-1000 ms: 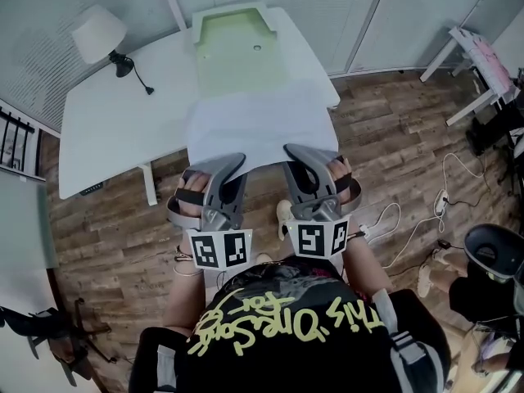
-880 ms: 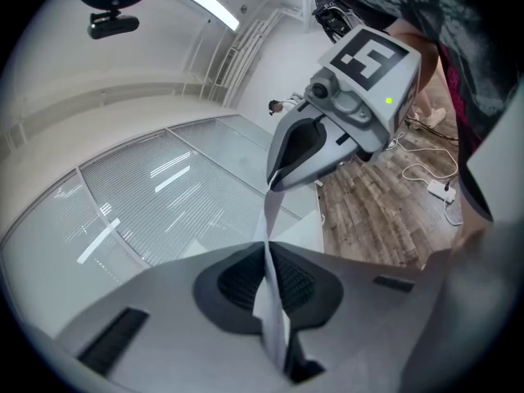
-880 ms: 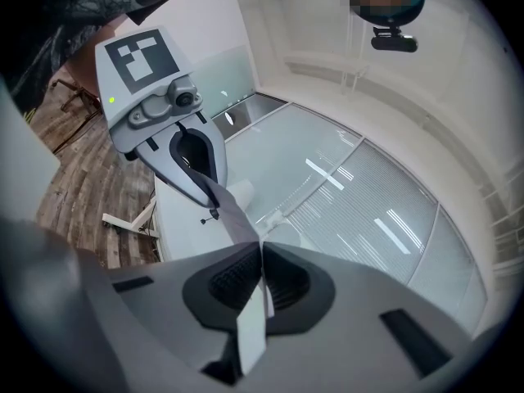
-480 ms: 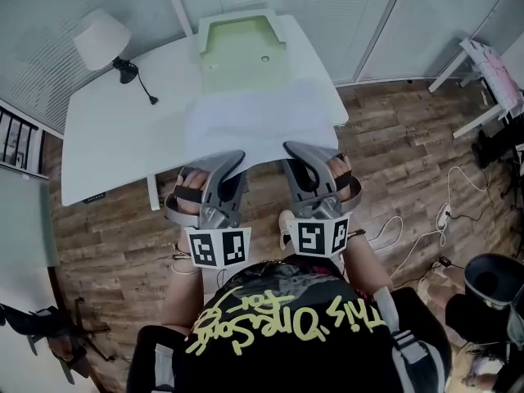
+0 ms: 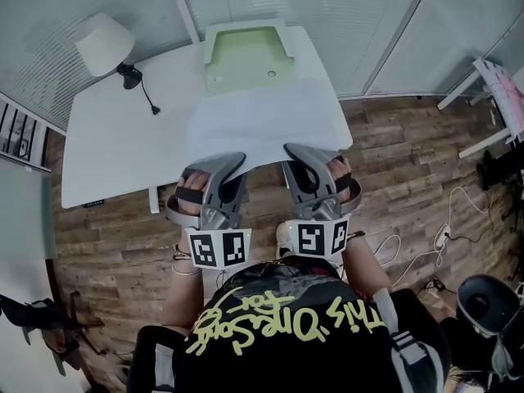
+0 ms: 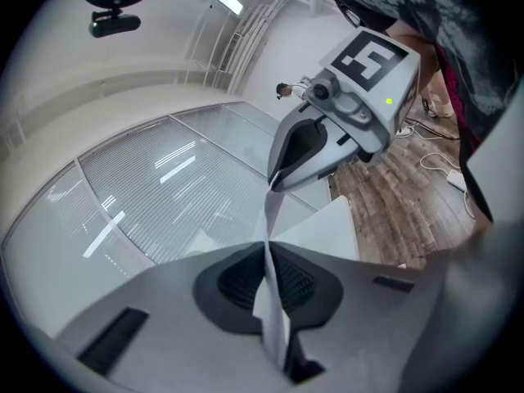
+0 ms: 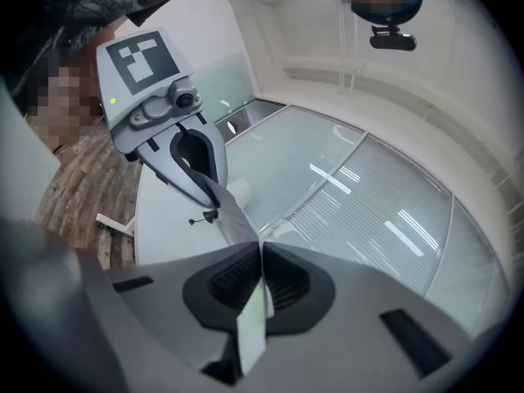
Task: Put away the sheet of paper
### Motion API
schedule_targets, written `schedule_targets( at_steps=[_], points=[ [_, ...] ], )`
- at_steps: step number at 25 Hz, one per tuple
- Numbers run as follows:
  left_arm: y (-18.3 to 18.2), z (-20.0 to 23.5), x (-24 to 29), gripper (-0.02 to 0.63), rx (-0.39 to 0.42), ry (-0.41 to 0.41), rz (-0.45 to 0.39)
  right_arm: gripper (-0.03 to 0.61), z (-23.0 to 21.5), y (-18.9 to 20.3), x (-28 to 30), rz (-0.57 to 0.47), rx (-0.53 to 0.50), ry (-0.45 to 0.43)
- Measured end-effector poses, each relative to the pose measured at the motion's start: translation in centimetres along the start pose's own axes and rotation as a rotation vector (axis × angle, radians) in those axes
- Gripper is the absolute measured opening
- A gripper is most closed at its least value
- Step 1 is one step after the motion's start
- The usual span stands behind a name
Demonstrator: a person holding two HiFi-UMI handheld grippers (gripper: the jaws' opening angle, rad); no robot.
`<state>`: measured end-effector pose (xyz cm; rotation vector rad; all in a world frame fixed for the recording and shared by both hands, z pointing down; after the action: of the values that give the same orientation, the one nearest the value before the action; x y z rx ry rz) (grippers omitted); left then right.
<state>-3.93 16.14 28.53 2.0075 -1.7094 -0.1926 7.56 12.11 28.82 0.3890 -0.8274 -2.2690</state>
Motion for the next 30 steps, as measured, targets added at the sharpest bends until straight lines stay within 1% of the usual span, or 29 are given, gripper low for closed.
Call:
schedule_targets(
  at_steps=[4,13,20,30],
  points=[
    [0.0,0.3,1.9,0.008,-0.032,-0.01,0.015,0.009,-0.8,1.5,1.3,-0.015,0.001,-0.02],
    [-0.5,0.7,5.1,0.008,-0.042,-0.034,0.055,0.009,-2.6,4.1,3.1,-0.045,0.008,-0.055],
    [-0.2,0.1,5.5,0.008,-0.056,-0.021,0.06,0.009,-2.4,4.7,3.3,-0.04,0.014,-0.071],
    [0.1,0.6,5.8,0.008,-0.052,-0.017,0.06,0.009,-2.4,4.7,3.8,-0.035,0.013,-0.079]
  ],
)
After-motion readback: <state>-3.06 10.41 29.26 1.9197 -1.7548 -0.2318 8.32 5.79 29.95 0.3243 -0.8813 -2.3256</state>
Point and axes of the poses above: the fingertips, and each gripper's own axes: x forward along the fingers, z to its left, y out of its underside, the point moved 7 cm from there along -x, backward along the fingers
